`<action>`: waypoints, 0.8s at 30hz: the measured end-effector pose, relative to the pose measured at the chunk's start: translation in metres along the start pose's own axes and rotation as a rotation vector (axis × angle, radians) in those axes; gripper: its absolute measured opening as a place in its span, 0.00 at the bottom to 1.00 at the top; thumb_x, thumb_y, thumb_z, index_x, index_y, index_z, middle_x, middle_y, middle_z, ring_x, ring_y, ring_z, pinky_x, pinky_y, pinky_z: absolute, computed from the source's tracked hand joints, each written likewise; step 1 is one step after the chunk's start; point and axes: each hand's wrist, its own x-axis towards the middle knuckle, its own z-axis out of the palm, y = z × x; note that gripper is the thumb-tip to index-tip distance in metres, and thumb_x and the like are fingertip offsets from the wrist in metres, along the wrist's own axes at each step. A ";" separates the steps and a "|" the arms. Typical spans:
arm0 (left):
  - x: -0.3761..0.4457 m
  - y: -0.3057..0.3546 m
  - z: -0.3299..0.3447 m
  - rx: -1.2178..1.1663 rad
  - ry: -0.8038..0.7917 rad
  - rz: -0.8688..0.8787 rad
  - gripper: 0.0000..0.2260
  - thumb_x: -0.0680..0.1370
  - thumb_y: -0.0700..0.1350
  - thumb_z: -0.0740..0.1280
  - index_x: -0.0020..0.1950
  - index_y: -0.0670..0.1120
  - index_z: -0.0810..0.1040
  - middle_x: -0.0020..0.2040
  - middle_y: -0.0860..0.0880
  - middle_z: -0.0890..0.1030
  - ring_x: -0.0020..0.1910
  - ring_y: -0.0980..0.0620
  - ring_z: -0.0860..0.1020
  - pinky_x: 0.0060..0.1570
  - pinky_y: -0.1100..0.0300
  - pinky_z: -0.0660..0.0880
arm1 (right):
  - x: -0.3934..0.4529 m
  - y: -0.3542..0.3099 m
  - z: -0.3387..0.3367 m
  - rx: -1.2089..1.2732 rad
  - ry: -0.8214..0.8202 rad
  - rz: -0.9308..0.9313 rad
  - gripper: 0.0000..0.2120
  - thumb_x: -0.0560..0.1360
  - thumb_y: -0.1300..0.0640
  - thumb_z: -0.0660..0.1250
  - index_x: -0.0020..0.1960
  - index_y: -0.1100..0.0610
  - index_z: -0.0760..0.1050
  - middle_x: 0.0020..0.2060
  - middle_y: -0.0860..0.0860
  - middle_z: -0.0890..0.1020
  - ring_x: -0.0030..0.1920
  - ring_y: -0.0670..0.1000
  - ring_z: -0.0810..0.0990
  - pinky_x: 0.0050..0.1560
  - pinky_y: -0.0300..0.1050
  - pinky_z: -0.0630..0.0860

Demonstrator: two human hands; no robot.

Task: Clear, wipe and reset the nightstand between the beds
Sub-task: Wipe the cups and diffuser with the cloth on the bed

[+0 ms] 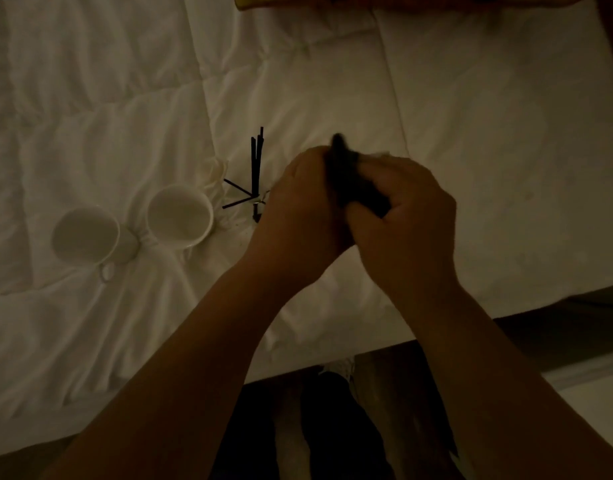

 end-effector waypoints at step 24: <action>-0.035 -0.012 0.005 -1.067 -0.350 -0.648 0.17 0.68 0.40 0.70 0.57 0.44 0.78 0.50 0.44 0.85 0.50 0.45 0.83 0.44 0.54 0.81 | 0.003 0.019 -0.034 0.601 0.073 0.318 0.07 0.73 0.53 0.68 0.45 0.40 0.80 0.39 0.40 0.84 0.42 0.45 0.84 0.39 0.39 0.79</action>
